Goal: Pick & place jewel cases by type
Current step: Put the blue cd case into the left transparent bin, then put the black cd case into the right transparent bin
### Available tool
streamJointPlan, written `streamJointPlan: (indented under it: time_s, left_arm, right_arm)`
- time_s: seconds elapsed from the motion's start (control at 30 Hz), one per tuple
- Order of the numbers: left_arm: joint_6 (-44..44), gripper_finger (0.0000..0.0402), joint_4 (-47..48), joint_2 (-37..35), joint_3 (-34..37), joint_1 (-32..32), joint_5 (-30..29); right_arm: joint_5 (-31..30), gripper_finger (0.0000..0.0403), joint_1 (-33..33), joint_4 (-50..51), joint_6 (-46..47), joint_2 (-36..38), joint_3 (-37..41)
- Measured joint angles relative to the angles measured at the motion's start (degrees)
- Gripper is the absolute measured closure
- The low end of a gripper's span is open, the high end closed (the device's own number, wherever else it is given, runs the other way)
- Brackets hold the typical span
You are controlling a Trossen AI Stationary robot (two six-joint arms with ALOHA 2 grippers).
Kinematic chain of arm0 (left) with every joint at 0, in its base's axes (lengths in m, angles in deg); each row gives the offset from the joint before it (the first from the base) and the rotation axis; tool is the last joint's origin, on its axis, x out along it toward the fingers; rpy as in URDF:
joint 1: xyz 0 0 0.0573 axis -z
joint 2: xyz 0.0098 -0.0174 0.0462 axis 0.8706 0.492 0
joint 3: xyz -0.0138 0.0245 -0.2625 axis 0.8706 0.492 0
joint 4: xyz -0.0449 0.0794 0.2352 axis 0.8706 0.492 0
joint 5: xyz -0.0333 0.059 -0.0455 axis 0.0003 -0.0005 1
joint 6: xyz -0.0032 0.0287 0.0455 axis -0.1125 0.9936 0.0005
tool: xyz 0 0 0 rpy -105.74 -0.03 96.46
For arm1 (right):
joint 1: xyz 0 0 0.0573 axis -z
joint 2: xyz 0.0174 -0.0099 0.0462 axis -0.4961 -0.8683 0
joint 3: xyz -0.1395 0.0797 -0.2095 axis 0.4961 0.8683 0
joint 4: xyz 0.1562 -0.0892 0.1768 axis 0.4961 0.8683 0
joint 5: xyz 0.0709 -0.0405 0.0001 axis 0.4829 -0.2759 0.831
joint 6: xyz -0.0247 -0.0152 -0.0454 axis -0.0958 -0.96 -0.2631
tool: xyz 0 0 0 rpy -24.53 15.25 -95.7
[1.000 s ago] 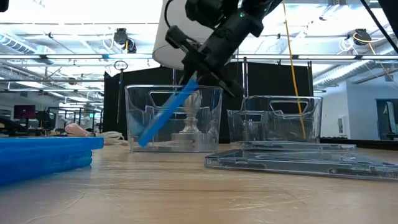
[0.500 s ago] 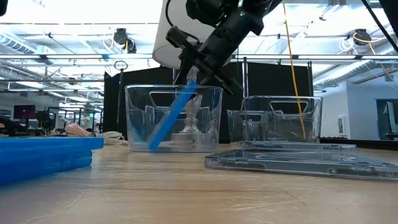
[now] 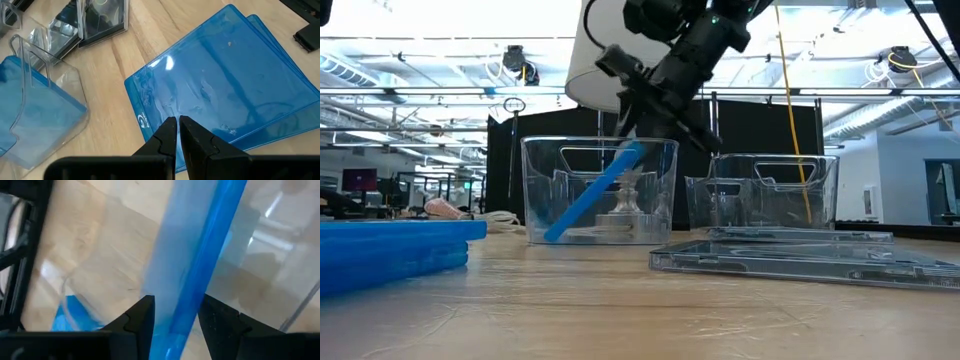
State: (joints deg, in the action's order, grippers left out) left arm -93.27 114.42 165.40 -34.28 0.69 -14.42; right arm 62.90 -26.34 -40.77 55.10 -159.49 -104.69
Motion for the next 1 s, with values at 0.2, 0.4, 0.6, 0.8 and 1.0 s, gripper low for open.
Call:
streamJointPlan:
  time_s: [0.2, 0.4, 0.6, 0.8, 1.0]
  left_arm:
    - [1.2, 0.0371, -0.1, 0.0, 0.0, -0.2, 0.0]
    - [1.3, 0.0371, -0.6, 0.0, 0.0, -0.3, 0.0]
    - [3.1, 0.0371, -3.0, 0.0, 0.0, -1.6, -0.1]
    - [15.3, 0.0371, -8.3, 0.0, 0.0, -4.7, -4.0]
    - [24.4, 0.0371, -20.6, 0.0, 0.0, -12.8, -5.0]
  right_arm:
    - [-5.6, 0.0263, -0.1, 3.0, -7.0, 3.6, 0.0]
    - [-8.9, 0.0263, -1.6, 5.4, -14.5, 8.2, 0.0]
    - [-25.0, 0.0272, -12.4, 5.4, -30.6, 16.8, 0.0]
    - [-46.3, 0.0291, -25.6, 6.5, -40.8, 22.8, 1.8]
    - [-40.0, 0.0309, -29.8, 6.4, -37.3, 25.9, 8.1]
